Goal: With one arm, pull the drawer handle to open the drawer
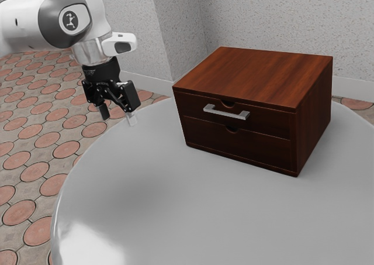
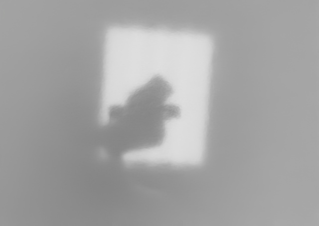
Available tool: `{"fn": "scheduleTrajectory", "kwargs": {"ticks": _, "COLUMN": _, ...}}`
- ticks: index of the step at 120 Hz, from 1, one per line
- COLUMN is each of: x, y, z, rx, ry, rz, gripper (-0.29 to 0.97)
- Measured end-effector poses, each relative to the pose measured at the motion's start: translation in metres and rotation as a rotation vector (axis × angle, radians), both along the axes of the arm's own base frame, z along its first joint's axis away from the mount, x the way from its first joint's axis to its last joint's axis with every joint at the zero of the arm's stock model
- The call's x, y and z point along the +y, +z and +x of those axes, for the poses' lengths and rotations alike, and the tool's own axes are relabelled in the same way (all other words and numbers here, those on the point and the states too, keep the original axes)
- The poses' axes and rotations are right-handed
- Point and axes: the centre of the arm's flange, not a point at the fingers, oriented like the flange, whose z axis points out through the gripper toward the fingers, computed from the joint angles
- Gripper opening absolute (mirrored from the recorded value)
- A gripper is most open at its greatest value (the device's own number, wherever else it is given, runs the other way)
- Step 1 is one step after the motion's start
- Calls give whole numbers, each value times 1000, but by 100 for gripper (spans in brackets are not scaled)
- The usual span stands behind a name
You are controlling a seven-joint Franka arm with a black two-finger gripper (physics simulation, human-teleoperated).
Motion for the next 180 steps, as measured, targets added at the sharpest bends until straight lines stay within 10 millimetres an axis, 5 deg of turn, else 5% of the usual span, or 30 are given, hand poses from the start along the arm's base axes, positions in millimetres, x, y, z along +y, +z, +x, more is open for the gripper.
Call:
{"fn": "scheduleTrajectory", "kwargs": {"ticks": 38, "x": -2, "y": 4, "z": 0, "rx": -2, "ry": -6, "rz": 2, "gripper": 68}}
{"fn": "scheduleTrajectory", "kwargs": {"ticks": 53, "x": -18, "y": 88, "z": -20, "rx": -145, "ry": -33, "rz": 31, "gripper": 68}}
{"fn": "scheduleTrajectory", "kwargs": {"ticks": 73, "x": -59, "y": 109, "z": -24, "rx": -178, "ry": -124, "rz": 17, "gripper": 68}}
{"fn": "scheduleTrajectory", "kwargs": {"ticks": 104, "x": -59, "y": 104, "z": -22, "rx": -170, "ry": -159, "rz": 18, "gripper": 68}}
{"fn": "scheduleTrajectory", "kwargs": {"ticks": 130, "x": -65, "y": 101, "z": -18, "rx": -186, "ry": -433, "rz": 0, "gripper": 68}}
{"fn": "scheduleTrajectory", "kwargs": {"ticks": 150, "x": -58, "y": 77, "z": -4, "rx": -166, "ry": -583, "rz": 9, "gripper": 68}}
{"fn": "scheduleTrajectory", "kwargs": {"ticks": 180, "x": -92, "y": 14, "z": 34, "rx": -104, "ry": -860, "rz": 66, "gripper": 68}}
